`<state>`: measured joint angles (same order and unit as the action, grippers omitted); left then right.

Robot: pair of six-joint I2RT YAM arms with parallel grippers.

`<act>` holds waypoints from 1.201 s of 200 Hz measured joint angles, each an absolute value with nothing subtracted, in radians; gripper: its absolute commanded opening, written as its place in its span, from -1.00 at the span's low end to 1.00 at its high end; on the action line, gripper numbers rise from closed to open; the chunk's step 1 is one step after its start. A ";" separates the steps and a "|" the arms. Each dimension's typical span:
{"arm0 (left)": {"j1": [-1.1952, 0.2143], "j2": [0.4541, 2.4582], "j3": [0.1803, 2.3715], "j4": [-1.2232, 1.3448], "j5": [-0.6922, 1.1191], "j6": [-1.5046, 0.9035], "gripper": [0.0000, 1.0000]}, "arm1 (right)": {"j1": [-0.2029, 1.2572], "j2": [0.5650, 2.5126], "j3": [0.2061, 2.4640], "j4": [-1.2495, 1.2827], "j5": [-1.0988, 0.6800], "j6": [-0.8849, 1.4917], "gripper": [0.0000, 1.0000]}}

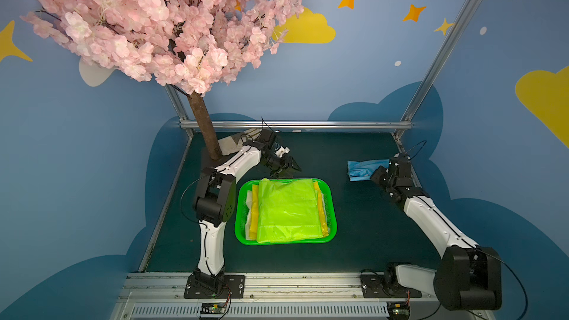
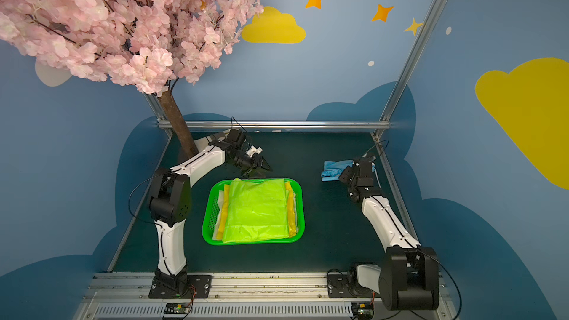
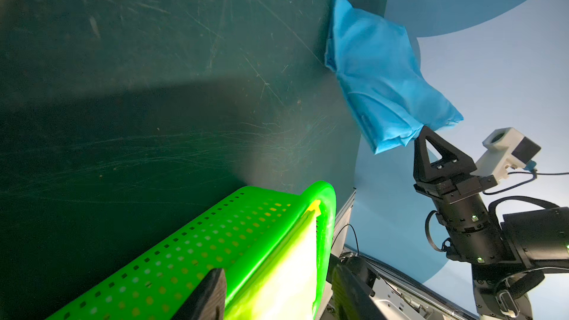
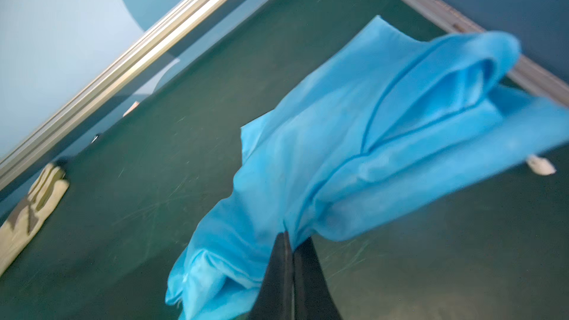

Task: Put the folded raincoat in the basket
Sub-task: Move the raincoat to the center of the board, then pick up the raincoat from the center of the board.

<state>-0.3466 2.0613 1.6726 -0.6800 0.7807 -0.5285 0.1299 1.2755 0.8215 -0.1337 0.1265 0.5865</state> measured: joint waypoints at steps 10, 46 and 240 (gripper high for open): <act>-0.348 2.054 1.668 -0.677 0.781 -0.530 0.18 | 0.187 1.316 0.852 -0.141 0.107 0.590 -1.00; -0.349 2.035 1.664 -0.673 0.781 -0.531 0.18 | 0.310 1.491 1.011 -0.167 0.003 0.588 -1.00; -0.300 2.606 2.482 -0.922 0.743 -0.304 0.28 | -0.093 2.283 1.670 -0.689 -0.730 0.339 -1.00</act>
